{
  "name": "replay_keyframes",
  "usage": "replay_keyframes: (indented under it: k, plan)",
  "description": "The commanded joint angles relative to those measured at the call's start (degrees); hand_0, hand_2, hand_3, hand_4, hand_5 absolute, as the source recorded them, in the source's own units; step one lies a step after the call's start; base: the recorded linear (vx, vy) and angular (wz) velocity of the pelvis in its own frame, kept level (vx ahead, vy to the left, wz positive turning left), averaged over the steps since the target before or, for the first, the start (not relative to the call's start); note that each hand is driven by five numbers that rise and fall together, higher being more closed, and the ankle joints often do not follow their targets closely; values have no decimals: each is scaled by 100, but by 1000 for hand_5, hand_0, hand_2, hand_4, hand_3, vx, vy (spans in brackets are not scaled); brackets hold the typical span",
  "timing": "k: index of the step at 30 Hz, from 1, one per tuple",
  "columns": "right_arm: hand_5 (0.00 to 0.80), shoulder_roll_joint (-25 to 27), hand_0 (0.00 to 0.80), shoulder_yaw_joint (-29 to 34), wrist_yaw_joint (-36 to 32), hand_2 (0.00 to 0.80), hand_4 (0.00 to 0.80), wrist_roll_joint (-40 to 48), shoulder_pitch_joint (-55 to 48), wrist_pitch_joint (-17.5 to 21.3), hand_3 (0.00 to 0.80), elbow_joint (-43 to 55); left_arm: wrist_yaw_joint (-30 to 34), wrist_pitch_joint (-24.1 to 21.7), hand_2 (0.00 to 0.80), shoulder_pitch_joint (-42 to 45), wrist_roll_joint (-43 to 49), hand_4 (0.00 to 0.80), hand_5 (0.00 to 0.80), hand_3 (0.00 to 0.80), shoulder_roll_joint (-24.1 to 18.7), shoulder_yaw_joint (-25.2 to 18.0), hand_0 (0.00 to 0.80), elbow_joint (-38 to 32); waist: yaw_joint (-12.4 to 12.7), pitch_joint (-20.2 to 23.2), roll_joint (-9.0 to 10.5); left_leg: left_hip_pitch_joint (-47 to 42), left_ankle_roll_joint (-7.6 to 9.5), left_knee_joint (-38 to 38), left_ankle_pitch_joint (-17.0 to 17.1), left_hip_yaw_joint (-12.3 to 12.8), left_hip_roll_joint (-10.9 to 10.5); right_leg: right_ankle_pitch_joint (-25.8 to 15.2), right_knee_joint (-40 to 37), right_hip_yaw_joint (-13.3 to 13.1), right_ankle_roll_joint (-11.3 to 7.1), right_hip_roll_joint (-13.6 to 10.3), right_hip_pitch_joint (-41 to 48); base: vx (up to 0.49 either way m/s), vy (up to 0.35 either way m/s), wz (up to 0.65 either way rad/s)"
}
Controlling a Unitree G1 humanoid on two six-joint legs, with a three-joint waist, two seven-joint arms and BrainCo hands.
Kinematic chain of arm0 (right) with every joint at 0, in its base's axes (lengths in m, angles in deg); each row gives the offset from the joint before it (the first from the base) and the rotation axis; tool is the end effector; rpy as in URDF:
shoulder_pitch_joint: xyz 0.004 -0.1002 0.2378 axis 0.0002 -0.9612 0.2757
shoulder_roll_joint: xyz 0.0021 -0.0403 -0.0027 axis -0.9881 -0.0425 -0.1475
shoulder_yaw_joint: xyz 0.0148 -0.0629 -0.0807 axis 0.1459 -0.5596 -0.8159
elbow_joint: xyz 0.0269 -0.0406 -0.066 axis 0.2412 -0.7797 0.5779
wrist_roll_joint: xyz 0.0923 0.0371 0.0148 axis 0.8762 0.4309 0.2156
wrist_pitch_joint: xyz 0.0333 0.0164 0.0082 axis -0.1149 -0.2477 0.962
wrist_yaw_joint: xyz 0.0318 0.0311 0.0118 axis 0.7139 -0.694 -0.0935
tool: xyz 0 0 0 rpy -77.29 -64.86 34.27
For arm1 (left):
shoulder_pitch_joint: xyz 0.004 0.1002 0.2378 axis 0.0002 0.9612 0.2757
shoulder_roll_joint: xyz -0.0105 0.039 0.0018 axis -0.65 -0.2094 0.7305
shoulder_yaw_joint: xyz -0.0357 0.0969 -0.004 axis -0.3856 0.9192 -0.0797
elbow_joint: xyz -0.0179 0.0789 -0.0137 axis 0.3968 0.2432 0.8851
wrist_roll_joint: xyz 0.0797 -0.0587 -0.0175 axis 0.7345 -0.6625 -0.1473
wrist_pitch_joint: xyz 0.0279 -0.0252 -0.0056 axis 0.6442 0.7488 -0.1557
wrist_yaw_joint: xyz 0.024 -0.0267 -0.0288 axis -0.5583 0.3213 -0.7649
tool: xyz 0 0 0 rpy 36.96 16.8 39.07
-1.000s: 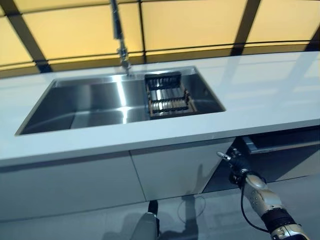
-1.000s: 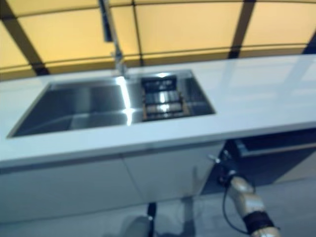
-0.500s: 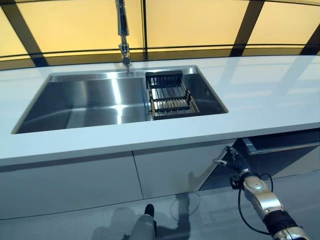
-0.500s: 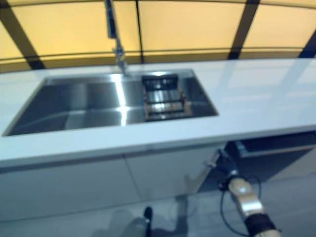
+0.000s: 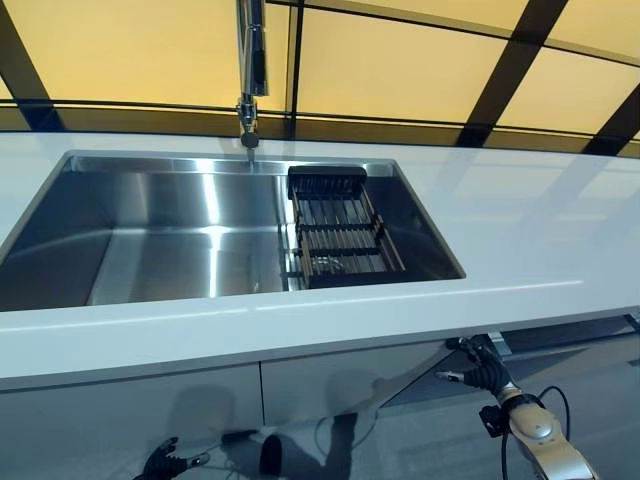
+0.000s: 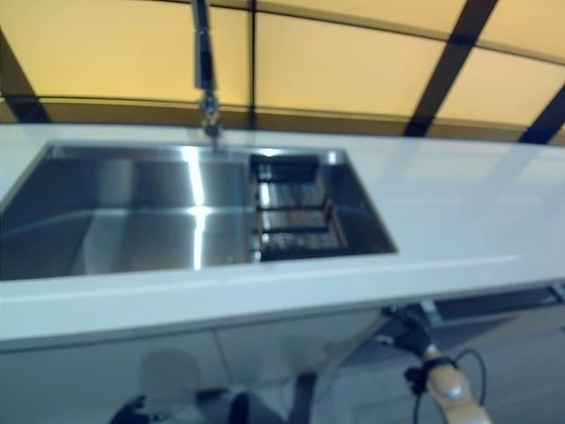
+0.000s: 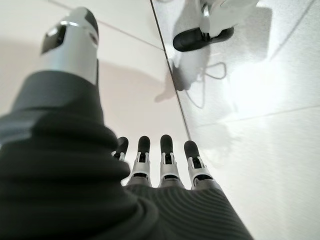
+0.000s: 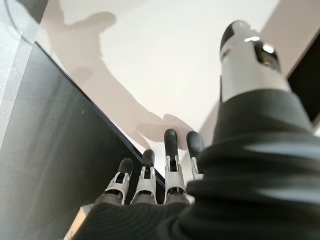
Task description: Take plates into dishwasher
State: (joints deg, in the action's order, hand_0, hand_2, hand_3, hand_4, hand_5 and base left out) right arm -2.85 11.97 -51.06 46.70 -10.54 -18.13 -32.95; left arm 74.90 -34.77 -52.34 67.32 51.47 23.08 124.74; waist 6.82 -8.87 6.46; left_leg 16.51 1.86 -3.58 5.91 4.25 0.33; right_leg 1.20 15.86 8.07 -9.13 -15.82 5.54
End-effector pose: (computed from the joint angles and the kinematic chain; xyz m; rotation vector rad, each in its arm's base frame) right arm 0.1857 -0.2625 0.0165 -0.5038 0.3350 0.0067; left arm 0.1152 0.2844 -0.0793 0.3528 0.9558 0.2481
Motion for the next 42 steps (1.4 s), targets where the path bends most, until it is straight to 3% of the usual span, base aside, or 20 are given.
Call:
replay_keyframes:
  k: [1, 5, 6, 8, 11, 13, 14, 16, 20, 22, 25, 32, 37, 39, 40, 42]
  plan:
    - [0, -73, 0, 164, 130, 0, 0, 31, 389, 219, 0, -194, -48, 2, 0, -70, 114, 0, 0, 0, -121, 12, 0, -239, 64, 124, -28, -115, 119, 240, -50, -274, -217, -761, 285, -569, -3, 658, 243, -278, -185, 36]
    - [0, -192, 0, -146, 92, 0, 0, 158, 535, 161, 0, -1098, -2, 38, 0, -170, -122, 0, 0, 0, -200, 22, 0, -386, 183, 90, -45, 171, -53, 227, 180, -277, -96, -208, -200, -563, 107, 795, 448, -418, -277, 40]
    - [0, -244, 0, -289, 0, 0, 0, 270, 624, 96, 0, -1612, 40, -2, 0, -248, -200, 0, 0, 0, -244, 57, 0, -394, 281, 42, -76, 355, -160, 171, 300, -290, 17, 131, -343, -463, 161, 879, 538, -488, -317, -3]
    - [0, -283, 0, -406, -72, 0, 0, 332, 683, 100, 0, -2132, 111, -61, 0, -281, -287, 0, 0, 0, -251, 98, 0, -348, 358, -5, -194, 396, -329, 215, 524, -368, 187, 523, -398, -359, 312, 997, 570, -478, -301, -28]
    - [0, -353, 0, -486, -333, 0, 0, 387, 769, 71, 0, -3096, 202, -172, 0, -120, -382, 0, 0, 0, -46, 148, 0, -258, 413, -154, -522, 202, -635, 570, 832, -574, 444, 1161, -275, -304, 640, 1264, 609, -333, -186, -21]
    - [0, -374, 0, -506, -417, 0, 0, 329, 817, 118, 0, -3462, 264, -193, 0, -28, -362, 0, 0, 0, 24, 132, 0, -231, 418, -209, -615, 140, -731, 686, 869, -500, 525, 1192, -364, -233, 713, 1351, 670, -219, -125, 25]
    - [0, -389, 0, -491, -427, 0, 0, 273, 852, 69, 0, -3750, 299, -189, 0, 31, -391, 0, 0, 0, 76, 137, 0, -192, 394, -261, -678, 74, -781, 653, 842, -278, 608, 1131, -491, -106, 749, 1397, 734, -302, -158, 32]
    - [0, -445, 0, -476, -424, 0, 0, 220, 847, 29, 0, -4124, 375, -145, 0, 116, -363, 0, 0, 0, 121, 108, 0, -116, 381, -279, -725, -3, -767, 468, 756, -94, 644, 1041, -649, 67, 807, 1405, 797, -373, -161, 25]
    - [0, -578, 0, -433, -348, 0, 0, 194, 742, -94, 0, -4502, 432, -35, 0, 269, -336, 0, 0, 0, 148, -35, 0, -19, 370, -223, -707, -136, -746, 149, 618, -122, 596, 868, -919, 239, 860, 1407, 817, -265, -91, 26]
    - [0, -712, 0, -294, -268, 0, 0, 72, 552, -183, 0, -4703, 470, -2, 0, 419, -276, 0, 0, 0, 192, -230, 0, 122, 240, -188, -557, -405, -611, -451, 94, -195, 436, 599, -1131, 356, 848, 1255, 676, -332, -29, 14]
    - [0, -734, 0, -143, -203, 0, 0, -4, 406, -75, 0, -4952, 553, 17, 0, 486, -244, 0, 0, 0, 225, -363, 0, 259, 57, -135, -437, -733, -507, -1005, -285, -400, 316, 320, -1208, 303, 819, 1082, 381, -278, 64, -17]
    - [0, -770, 0, 58, -309, 0, 0, -206, 200, 70, 0, -5160, 659, -147, 0, 608, -254, 0, 0, 0, 355, -369, 0, 225, -231, 44, -390, -1367, -514, -1224, -426, -703, 182, -65, -1533, 150, 751, 985, 0, -169, 171, 37]
    - [0, -755, 0, 136, -220, 0, 0, -269, 137, 16, 0, -5220, 794, -178, 0, 573, -162, 0, 0, 0, 425, -241, 0, 204, -344, 129, -386, -1628, -548, -1095, -576, -746, 173, -233, -1654, 117, 667, 958, -86, -92, 310, 13]
    - [0, -769, 0, 180, -152, 0, 0, -286, 129, 51, 0, -5266, 867, -189, 0, 518, -40, 0, 0, 0, 418, -134, 0, 254, -436, 200, -393, -1946, -477, -414, -910, -537, 212, -353, -1636, 121, 506, 873, -210, -49, 400, 58]
    - [0, -779, 0, 174, -144, 0, 0, -286, 127, 60, 0, -5266, 855, -194, 0, 510, -26, 0, 0, 0, 412, -114, 0, 261, -443, 198, -389, -1977, -460, -349, -940, -525, 212, -371, -1628, 104, 478, 857, -232, -42, 334, 27]
    - [0, -844, 0, 146, -103, 0, 0, -270, 137, 143, 0, -5279, 904, -192, 0, 425, 11, 0, 0, 0, 311, -45, 0, 360, -495, 168, -333, -2137, -363, -42, -1060, -455, 192, -539, -1529, -8, 253, 729, -449, -38, 205, 8]
